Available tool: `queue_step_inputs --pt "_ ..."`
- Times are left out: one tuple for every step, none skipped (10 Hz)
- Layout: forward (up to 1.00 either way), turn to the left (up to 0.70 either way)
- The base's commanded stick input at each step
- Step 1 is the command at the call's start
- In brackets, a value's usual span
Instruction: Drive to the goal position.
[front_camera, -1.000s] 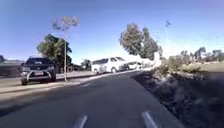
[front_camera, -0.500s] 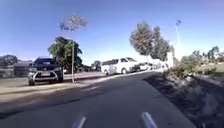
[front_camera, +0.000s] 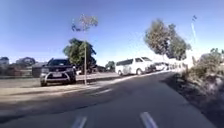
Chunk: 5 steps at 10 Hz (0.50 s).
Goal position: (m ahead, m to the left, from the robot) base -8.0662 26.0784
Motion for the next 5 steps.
queue_step_inputs --pt "0.93 0.36" --pt "0.93 0.36" --pt "0.93 0.36" --pt "0.93 0.36" --pt "0.93 0.36"
